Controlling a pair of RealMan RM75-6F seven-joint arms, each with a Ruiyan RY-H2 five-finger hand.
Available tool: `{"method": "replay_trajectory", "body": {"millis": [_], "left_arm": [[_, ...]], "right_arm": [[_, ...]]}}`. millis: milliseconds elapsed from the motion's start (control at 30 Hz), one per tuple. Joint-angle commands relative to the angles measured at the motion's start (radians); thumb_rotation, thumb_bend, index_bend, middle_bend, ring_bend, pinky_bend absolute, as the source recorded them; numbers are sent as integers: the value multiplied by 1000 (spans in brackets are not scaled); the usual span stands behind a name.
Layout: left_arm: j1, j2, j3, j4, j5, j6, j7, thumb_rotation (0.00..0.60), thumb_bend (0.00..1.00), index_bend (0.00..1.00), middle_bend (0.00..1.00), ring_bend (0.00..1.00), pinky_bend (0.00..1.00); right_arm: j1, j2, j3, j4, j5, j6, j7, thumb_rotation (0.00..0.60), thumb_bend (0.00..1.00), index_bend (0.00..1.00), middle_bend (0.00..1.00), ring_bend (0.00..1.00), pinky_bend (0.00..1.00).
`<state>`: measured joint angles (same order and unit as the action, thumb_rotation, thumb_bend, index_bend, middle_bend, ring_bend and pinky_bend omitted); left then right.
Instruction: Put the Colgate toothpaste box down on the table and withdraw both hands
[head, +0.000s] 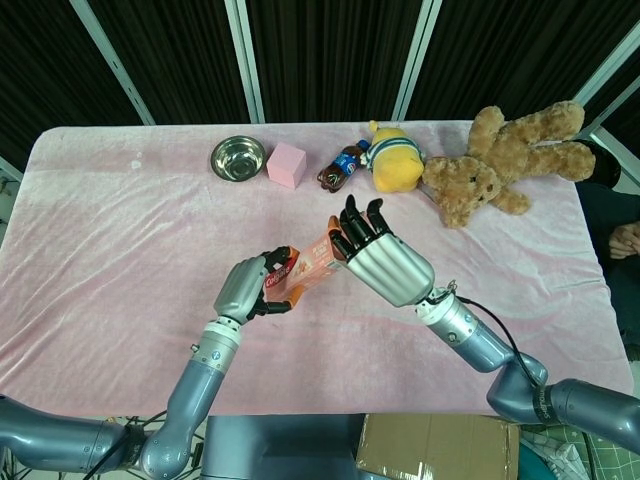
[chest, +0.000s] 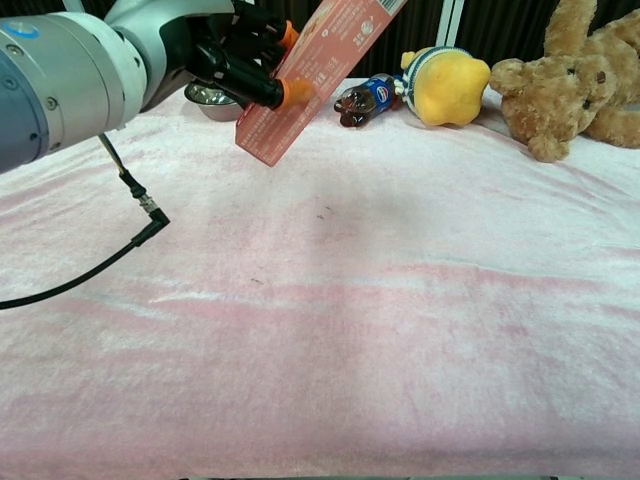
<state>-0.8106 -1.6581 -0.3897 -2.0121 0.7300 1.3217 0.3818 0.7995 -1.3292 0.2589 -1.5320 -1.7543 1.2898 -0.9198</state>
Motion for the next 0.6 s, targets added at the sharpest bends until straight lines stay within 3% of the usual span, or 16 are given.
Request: {"method": "replay_trajectory", "body": {"millis": [33, 267, 600], "left_arm": [[4, -5, 4, 12, 25, 10, -8, 600, 460, 416, 361, 278, 402], [14, 2, 7, 30, 57, 16, -18, 600, 459, 416, 361, 278, 400], [37, 44, 46, 40, 102, -9, -21, 600, 459, 416, 361, 278, 398]], "right_arm": [[-2, 1, 1, 2, -1, 1, -4, 600, 345, 229, 295, 176, 361], [-9, -5, 24, -4, 43, -3, -44, 600, 300, 92, 179, 88, 321], [-27, 3, 60, -20, 133, -8, -105, 600, 295, 78, 169, 80, 314]]}}
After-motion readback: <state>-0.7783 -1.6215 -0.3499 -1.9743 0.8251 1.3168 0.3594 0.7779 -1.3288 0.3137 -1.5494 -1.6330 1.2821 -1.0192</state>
